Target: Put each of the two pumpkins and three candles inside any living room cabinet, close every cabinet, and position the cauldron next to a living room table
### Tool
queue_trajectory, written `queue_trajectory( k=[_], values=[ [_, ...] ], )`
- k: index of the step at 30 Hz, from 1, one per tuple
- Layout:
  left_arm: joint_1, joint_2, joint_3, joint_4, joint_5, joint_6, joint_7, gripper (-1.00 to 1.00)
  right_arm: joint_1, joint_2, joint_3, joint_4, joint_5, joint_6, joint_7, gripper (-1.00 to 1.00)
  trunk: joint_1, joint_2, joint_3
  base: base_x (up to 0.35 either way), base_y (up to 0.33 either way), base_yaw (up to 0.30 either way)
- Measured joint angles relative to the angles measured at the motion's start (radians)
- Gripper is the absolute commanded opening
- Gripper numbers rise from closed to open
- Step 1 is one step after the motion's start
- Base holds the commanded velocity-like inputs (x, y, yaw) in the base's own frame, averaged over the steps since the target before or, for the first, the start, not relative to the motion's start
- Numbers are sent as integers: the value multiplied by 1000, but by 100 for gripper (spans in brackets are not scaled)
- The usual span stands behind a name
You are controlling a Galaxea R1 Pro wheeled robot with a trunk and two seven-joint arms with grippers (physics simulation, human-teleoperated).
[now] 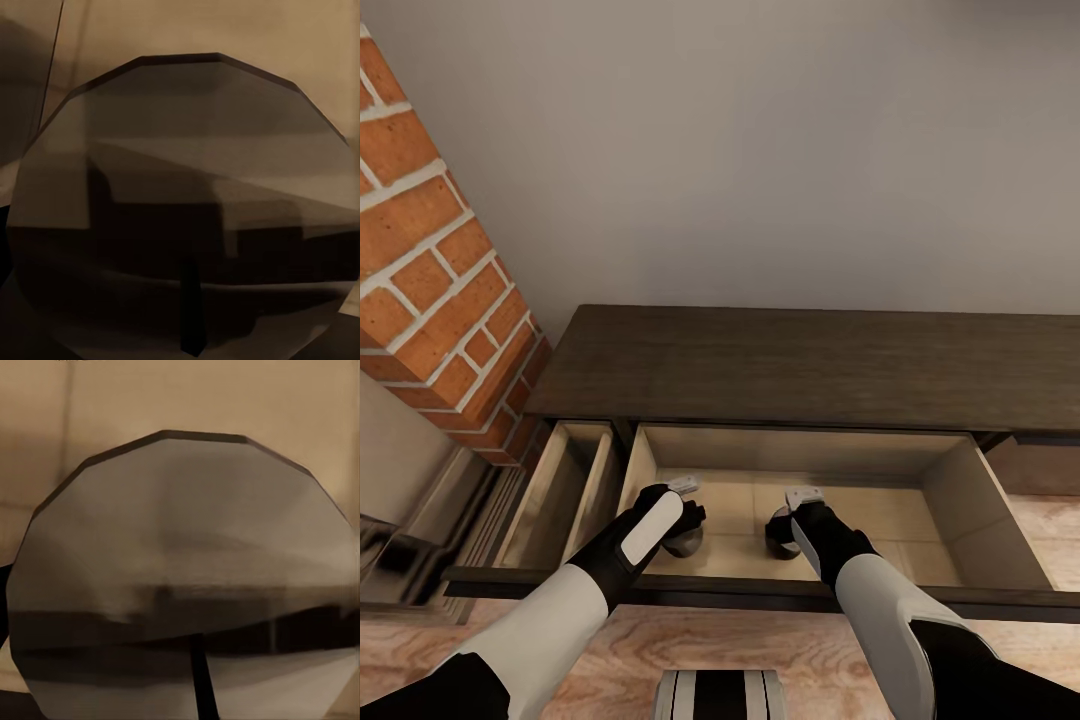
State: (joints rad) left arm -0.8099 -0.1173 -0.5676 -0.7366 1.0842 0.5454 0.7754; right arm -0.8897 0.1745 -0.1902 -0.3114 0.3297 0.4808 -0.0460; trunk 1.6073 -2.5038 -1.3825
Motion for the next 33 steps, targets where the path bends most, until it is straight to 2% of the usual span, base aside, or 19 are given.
queue_trajectory(
  k=[23,27,33],
  values=[
    [0,1,0,1,0,0,0,-100,0,-2,-2,-42,-2,9,13,100,0,0,0,0,0,0],
    [0,1,0,1,0,0,0,-100,0,-5,-1,-72,-3,13,67,100,0,0,0,0,0,0],
    [0,2,0,1,0,0,0,-100,3,-17,-3,-161,-5,103,202,100,0,0,0,0,0,0]
  ],
)
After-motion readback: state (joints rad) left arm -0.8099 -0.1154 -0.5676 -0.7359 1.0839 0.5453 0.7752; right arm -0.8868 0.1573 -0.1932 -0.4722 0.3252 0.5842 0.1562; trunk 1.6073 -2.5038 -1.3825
